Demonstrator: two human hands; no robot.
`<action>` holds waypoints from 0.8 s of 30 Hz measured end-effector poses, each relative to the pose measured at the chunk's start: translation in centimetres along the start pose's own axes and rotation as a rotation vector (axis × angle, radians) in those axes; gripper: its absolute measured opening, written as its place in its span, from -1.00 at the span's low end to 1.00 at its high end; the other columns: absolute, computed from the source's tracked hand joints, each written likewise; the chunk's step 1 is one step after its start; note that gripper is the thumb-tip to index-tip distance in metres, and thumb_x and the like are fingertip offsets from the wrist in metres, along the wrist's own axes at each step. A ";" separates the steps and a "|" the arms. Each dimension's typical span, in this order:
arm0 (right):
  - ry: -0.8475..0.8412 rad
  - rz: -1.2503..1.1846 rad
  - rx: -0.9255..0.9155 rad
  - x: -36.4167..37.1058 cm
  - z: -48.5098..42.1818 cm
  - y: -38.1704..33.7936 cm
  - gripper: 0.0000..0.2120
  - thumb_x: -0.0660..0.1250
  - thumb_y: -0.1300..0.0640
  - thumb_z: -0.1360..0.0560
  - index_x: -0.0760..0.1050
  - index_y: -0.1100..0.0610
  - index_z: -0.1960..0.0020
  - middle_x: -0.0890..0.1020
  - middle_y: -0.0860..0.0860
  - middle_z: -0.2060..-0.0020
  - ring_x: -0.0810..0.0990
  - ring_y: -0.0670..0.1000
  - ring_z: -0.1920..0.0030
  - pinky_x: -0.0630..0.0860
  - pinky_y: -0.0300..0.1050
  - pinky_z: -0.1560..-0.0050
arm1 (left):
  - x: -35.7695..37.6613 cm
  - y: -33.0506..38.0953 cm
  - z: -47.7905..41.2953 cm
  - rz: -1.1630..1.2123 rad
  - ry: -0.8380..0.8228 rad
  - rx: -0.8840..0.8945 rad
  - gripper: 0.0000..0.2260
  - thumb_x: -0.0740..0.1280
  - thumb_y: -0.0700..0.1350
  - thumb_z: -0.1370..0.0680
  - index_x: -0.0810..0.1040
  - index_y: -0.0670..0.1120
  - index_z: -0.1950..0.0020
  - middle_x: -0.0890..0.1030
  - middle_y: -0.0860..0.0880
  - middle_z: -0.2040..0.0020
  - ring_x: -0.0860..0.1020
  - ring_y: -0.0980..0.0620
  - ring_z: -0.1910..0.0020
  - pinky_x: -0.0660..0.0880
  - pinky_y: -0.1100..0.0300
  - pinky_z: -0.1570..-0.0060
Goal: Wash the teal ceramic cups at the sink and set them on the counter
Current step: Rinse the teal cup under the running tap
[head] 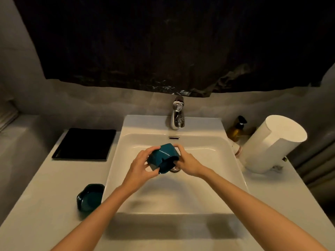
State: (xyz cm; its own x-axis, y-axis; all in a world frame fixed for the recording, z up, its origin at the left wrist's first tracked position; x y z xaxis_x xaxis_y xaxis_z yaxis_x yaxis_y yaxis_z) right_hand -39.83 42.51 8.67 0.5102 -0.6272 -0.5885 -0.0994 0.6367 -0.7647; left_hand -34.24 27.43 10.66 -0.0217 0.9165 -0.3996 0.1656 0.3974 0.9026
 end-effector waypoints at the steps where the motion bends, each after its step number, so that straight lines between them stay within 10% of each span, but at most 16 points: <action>1: 0.035 0.005 -0.032 -0.3 -0.3 0.3 -0.52 0.17 0.30 -0.56 0.14 -0.03 -0.38 0.62 0.18 0.06 0.62 0.14 0.13 0.57 0.00 0.10 | 0.3 0.3 -0.1 -0.103 0.010 0.059 -0.34 0.50 -0.21 -0.37 0.34 0.25 -0.32 0.43 0.13 -0.19 0.45 0.19 -0.18 0.48 0.32 -0.15; 11: 0.214 0.048 -0.186 -0.7 -1.6 1.4 -0.41 0.18 0.30 -0.54 0.04 -0.20 -0.35 0.61 0.09 0.10 0.59 0.07 0.24 0.61 0.04 0.25 | 1.9 0.8 -1.0 -0.635 0.060 0.401 -0.21 0.58 -0.24 -0.26 0.29 0.06 -0.38 0.39 -0.05 -0.16 0.58 0.02 0.04 0.61 0.22 0.12; 20: 0.048 0.180 -0.013 -1.6 -2.7 2.1 -0.63 0.12 0.00 -0.60 0.32 -0.07 -0.40 0.69 0.02 0.12 0.63 0.03 0.11 0.56 0.07 -0.01 | 0.4 -3.2 -2.3 0.144 0.182 -0.395 -0.46 0.43 -0.24 -0.46 0.41 0.16 -0.35 0.55 0.05 -0.08 0.53 0.01 -0.09 0.63 0.09 0.08; 24: 0.285 0.165 0.014 -6.0 -0.5 1.8 -0.71 0.13 -0.12 -0.59 0.49 -0.06 -0.21 0.67 -0.13 0.24 0.61 -0.13 0.20 0.59 -0.04 0.05 | 0.9 -4.9 -1.8 0.401 0.201 -0.667 -0.51 0.41 -0.22 -0.48 0.44 0.14 -0.34 0.62 -0.21 -0.05 0.59 -0.08 0.01 0.64 0.04 0.19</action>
State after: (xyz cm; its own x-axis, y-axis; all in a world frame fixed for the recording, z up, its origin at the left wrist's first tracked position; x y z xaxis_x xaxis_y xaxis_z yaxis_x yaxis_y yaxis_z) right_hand -43.46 47.18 10.73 0.2288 -0.6141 -0.7554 -0.1484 0.7449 -0.6505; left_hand -36.88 26.43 6.16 -0.2728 0.9610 -0.0456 -0.4246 -0.0777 0.9020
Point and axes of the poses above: each hand's wrist, its own z-axis away from the middle knuckle, its own x-axis out of the palm, y = z × x, the point moved 9 cm from there along -z, towards the middle knuckle
